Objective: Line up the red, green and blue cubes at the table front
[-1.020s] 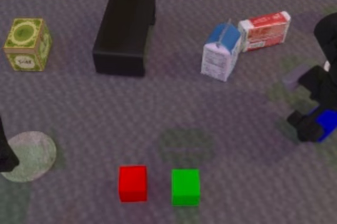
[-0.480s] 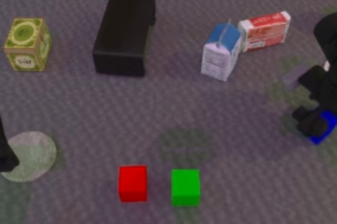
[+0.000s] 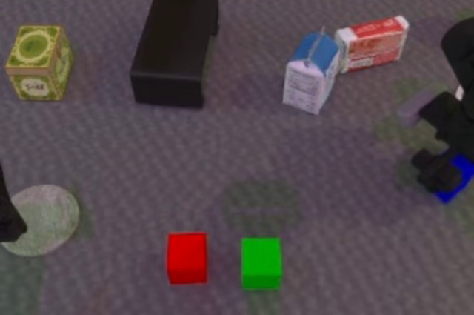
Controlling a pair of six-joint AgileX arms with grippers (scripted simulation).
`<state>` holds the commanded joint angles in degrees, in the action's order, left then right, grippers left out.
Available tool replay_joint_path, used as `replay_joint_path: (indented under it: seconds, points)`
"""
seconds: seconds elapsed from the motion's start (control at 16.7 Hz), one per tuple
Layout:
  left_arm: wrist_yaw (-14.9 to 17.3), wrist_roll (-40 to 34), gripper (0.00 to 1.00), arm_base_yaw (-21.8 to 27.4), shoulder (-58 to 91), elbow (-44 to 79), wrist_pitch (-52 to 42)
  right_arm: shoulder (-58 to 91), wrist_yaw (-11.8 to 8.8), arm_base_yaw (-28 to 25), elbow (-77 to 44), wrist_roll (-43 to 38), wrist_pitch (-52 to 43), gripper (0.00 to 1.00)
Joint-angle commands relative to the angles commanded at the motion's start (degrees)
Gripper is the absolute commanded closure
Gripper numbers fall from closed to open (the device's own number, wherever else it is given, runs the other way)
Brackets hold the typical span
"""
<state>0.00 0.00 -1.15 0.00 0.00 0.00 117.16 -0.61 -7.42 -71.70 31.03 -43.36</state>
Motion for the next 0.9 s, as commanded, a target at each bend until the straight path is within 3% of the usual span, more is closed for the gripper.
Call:
replay_joint_path:
  seconds: [0.54,0.9]
  points:
    - [0.00,0.00,0.00,0.00,0.00,0.00,0.00,-6.03,-0.05,-0.47,-7.97,0.18,-14.16,1.00]
    - [0.00,0.00,0.00,0.00,0.00,0.00,0.00,-6.19,-0.06,-0.75,-8.06,-0.59,-14.38,1.00]
